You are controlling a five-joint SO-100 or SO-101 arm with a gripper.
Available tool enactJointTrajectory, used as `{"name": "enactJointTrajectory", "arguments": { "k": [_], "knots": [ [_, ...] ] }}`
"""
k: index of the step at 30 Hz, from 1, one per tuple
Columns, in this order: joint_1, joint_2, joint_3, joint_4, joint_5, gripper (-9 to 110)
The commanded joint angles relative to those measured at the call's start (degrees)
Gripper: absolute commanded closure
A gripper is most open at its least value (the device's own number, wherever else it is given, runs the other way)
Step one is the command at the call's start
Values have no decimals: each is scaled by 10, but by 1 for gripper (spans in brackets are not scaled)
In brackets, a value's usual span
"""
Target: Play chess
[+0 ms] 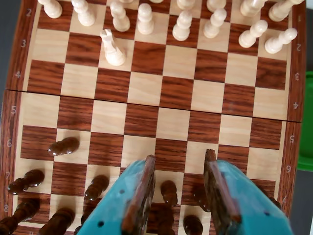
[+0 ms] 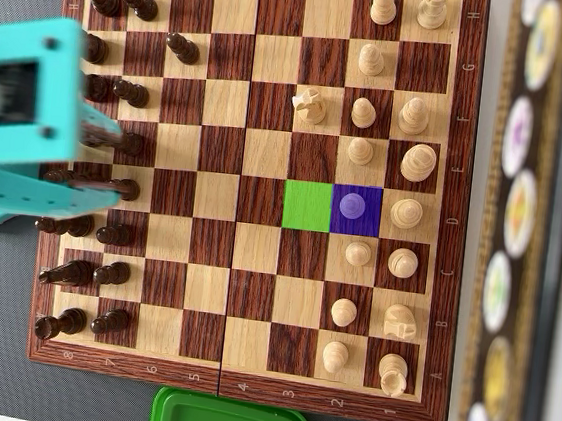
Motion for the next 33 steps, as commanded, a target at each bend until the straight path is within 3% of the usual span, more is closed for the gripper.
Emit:
{"name": "enactJointTrajectory", "arguments": {
  "k": [1,19,33],
  "knots": [
    [-2,-90,-60,0,3,86],
    [-1,-495,-360,0,-2,86],
    [-2,-654,-495,0,-2,86]
  ]
}}
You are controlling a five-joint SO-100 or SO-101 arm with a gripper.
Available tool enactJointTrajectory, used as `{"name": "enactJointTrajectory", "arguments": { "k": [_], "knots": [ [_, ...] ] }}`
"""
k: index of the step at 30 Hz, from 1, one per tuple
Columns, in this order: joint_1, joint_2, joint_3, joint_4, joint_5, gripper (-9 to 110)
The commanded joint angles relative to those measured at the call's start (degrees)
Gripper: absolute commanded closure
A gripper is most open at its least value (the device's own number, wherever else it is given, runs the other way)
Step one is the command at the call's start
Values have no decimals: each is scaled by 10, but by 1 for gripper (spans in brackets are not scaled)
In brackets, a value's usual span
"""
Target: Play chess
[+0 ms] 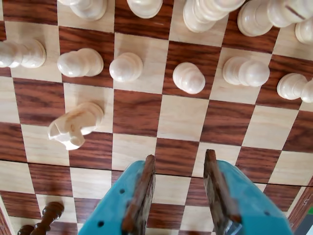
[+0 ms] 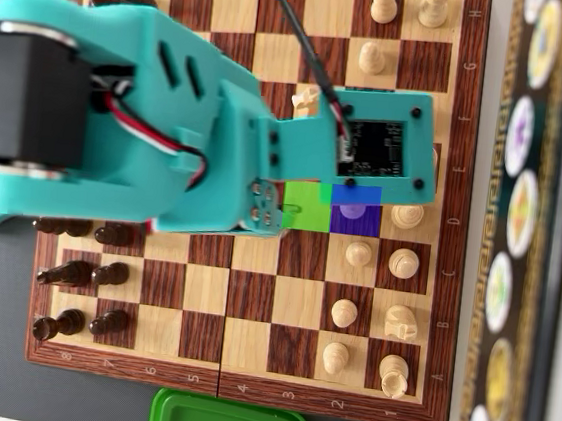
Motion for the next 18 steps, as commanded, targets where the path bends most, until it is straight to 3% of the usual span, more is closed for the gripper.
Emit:
{"name": "enactJointTrajectory", "arguments": {
  "k": [1,18],
  "knots": [
    [-2,-15,-55,1,-2,86],
    [-2,-114,-131,1,-3,86]
  ]
}}
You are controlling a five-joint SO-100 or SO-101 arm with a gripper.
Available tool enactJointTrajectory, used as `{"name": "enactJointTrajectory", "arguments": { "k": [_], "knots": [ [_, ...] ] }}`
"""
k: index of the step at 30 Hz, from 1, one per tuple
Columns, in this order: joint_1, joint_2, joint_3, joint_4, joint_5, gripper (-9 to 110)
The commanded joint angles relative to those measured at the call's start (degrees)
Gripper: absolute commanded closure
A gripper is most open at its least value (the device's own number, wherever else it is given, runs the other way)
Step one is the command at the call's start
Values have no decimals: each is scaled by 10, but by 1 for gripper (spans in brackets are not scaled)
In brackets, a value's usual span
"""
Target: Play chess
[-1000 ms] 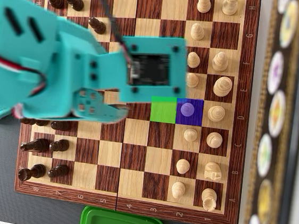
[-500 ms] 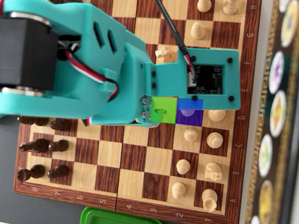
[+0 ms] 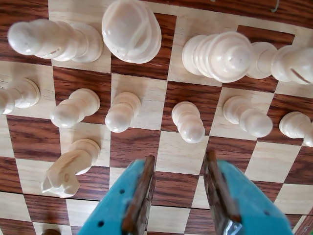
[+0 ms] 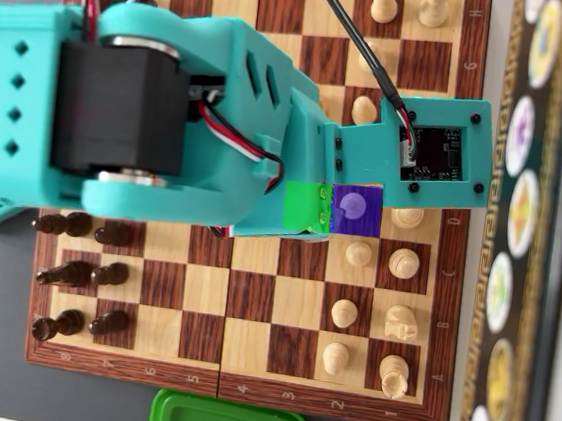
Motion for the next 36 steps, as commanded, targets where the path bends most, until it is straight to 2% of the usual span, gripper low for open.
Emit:
{"name": "enactJointTrajectory", "arguments": {
  "k": [1,36],
  "knots": [
    [2,-1,-28,1,-3,86],
    [19,-47,-69,-10,-1,86]
  ]
}}
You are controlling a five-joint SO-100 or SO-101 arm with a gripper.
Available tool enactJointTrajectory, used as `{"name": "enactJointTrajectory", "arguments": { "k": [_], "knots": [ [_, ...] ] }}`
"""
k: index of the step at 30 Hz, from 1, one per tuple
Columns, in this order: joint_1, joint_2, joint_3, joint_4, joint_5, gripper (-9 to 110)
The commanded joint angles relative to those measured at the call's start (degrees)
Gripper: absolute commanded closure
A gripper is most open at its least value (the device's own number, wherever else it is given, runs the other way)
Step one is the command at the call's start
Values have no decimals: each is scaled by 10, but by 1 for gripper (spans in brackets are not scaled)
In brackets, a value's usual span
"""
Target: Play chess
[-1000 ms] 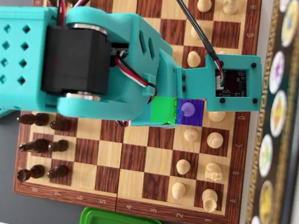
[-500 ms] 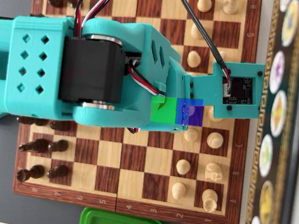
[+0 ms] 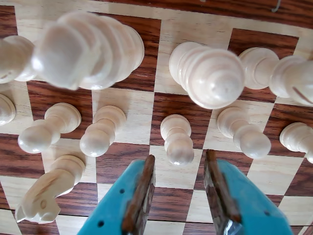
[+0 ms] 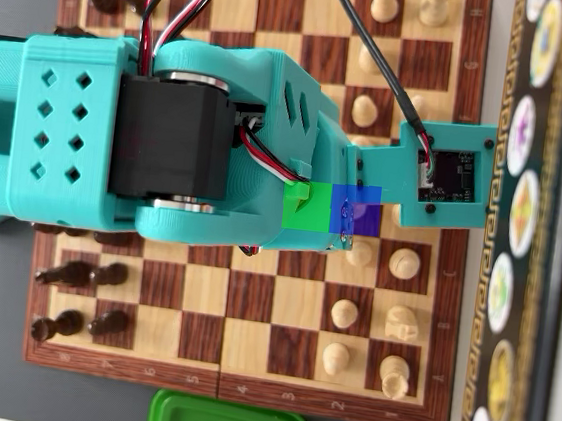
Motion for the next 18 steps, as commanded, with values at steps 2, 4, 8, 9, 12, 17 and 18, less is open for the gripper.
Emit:
{"name": "enactJointTrajectory", "arguments": {
  "k": [2,4,8,9,12,17,18],
  "knots": [
    [6,5,-27,-25,-3,86],
    [5,-2,-27,-30,-3,86],
    [7,-32,-43,-24,-4,86],
    [11,-36,-49,-23,-4,86],
    [17,-40,-62,-23,-4,86],
    [20,-42,-63,-23,-4,86],
    [22,-42,-62,-22,-4,86]
  ]
}}
